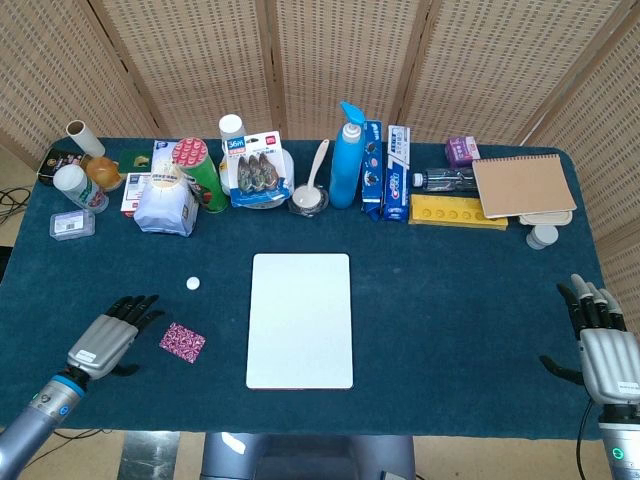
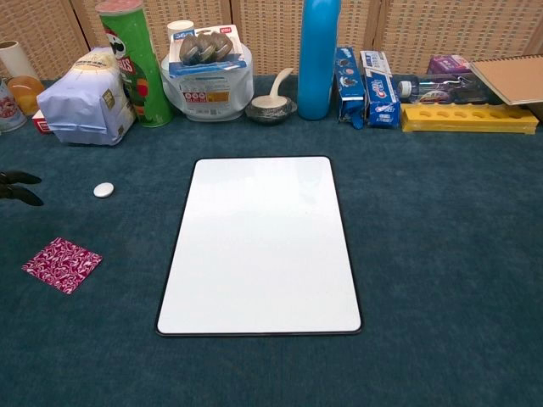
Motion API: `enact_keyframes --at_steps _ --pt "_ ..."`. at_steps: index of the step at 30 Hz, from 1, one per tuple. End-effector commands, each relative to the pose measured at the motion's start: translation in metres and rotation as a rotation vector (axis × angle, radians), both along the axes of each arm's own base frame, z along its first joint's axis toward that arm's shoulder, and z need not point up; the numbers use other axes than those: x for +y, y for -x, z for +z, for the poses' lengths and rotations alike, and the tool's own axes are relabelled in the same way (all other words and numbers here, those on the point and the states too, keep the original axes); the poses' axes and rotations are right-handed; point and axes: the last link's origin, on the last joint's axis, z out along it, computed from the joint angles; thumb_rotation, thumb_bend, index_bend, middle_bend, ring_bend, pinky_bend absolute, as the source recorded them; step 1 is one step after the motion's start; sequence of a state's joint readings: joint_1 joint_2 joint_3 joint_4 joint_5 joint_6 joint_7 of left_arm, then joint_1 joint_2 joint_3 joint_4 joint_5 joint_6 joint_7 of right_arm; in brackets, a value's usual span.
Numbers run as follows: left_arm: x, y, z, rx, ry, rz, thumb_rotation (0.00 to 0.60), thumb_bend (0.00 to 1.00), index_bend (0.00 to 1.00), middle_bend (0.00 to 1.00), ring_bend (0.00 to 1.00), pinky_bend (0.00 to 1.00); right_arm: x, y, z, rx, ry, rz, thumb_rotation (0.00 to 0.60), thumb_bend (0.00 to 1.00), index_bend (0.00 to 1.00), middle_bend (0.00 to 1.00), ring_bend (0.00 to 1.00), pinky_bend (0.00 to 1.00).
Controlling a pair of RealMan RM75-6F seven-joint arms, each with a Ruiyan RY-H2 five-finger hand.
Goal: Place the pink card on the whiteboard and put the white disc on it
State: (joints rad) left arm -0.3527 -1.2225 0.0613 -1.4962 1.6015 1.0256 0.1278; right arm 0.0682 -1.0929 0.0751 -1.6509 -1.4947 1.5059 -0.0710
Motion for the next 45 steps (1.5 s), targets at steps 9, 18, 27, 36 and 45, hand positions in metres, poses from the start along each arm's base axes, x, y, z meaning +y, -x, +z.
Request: enact_keyframes --at_steps 9,18,27,36,45 --pt "0.006 -0.02 -0.029 0.013 0.053 -0.023 0.6 0.25 0.22 0.0 0.0 0.06 0.002 0.002 0.008 -0.023 0.016 -0.007 0.6 0.0 0.0 0.0 0.0 0.0" --pt "0.011 -0.028 -0.038 0.024 0.066 -0.006 0.6 0.23 0.22 0.0 0.0 0.06 0.003 0.003 0.01 -0.027 0.019 -0.01 0.6 0.0 0.0 0.0 0.0 0.0" --pt "0.013 -0.028 -0.045 0.031 0.053 0.015 0.6 0.19 0.29 0.0 0.0 0.06 0.003 0.003 0.009 -0.03 0.015 -0.012 0.6 0.0 0.0 0.0 0.0 0.0" --pt "0.019 -0.028 -0.046 0.028 0.027 0.03 0.6 0.18 0.29 0.0 0.0 0.06 0.004 0.004 0.01 -0.034 0.012 -0.018 0.6 0.0 0.0 0.0 0.0 0.0" --pt "0.022 -0.027 -0.049 0.031 0.028 0.049 0.6 0.18 0.29 0.0 0.0 0.06 0.003 0.004 0.009 -0.04 0.005 -0.023 0.6 0.0 0.0 0.0 0.0 0.0"
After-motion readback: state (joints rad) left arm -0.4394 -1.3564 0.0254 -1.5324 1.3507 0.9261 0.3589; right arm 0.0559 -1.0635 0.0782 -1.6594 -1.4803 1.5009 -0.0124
